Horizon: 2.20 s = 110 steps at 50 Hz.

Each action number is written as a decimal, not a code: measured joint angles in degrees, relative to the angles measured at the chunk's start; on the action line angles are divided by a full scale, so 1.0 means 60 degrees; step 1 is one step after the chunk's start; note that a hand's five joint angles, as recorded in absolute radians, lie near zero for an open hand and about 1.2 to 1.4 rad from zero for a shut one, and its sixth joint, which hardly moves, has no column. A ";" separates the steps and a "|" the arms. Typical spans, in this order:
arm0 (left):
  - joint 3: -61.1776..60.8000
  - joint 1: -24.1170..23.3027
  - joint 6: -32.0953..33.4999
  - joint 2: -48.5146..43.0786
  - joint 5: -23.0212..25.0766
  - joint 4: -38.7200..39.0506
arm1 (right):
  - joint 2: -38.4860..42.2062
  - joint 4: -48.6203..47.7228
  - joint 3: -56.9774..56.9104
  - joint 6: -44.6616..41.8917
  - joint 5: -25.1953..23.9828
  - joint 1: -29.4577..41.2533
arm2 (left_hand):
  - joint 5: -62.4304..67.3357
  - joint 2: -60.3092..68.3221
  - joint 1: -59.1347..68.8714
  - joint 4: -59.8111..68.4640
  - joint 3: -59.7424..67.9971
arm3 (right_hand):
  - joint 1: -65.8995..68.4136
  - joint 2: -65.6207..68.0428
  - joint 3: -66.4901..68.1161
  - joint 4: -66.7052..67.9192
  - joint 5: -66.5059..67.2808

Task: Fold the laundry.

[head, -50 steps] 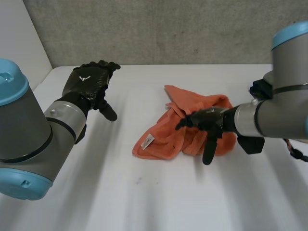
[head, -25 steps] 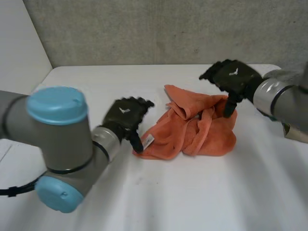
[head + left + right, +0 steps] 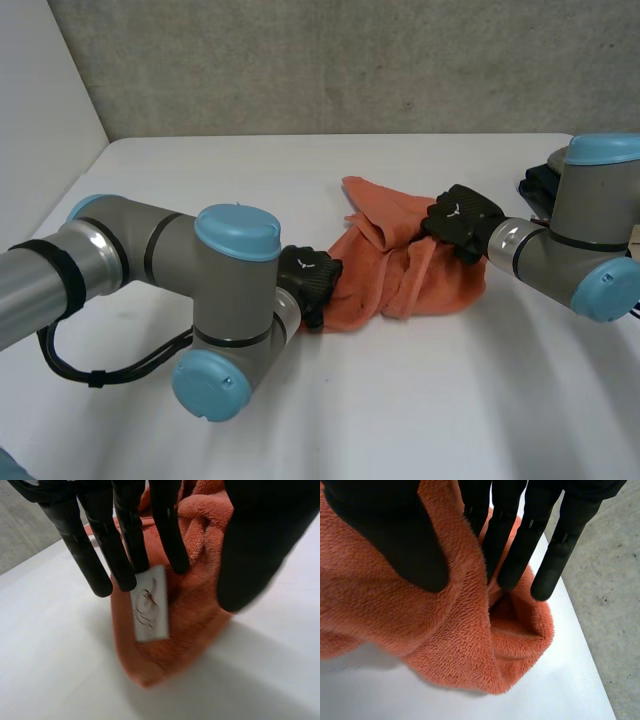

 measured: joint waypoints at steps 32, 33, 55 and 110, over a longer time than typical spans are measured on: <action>-0.1763 0.2040 -0.1201 0.3569 -0.0336 0.2613 | -0.3884 -0.3690 0.2567 0.3808 -0.0296 0.0569 | -0.4867 -0.4879 -0.5363 -0.4836 -0.4754 | 0.0008 0.0223 0.0525 0.0584 0.0404; -0.2029 0.2022 -0.1404 0.3593 -0.0316 0.2343 | -0.3831 -0.3149 0.2578 0.3438 -0.0307 0.0677 | -0.5019 -0.5015 -0.5364 -0.4965 -0.4885 | 0.0008 0.0223 0.0525 0.0586 0.0405; -0.4832 0.3377 -0.2112 0.5701 0.0159 0.2484 | -0.3271 0.0628 0.2890 -0.0917 -0.2689 0.2210 | -0.5258 -0.5288 -0.5366 -0.5229 -0.5094 | -0.8212 -0.8930 -0.8866 -0.8859 -0.8545; -0.2245 -0.0406 -0.3429 0.1491 -0.1646 -0.0071 | 0.1406 0.0512 -0.2317 -0.1192 -0.1233 0.1391 | -0.3957 -0.4139 -0.4340 -0.4021 -0.4025 | -0.7140 -0.7643 -0.7543 -0.7575 -0.7424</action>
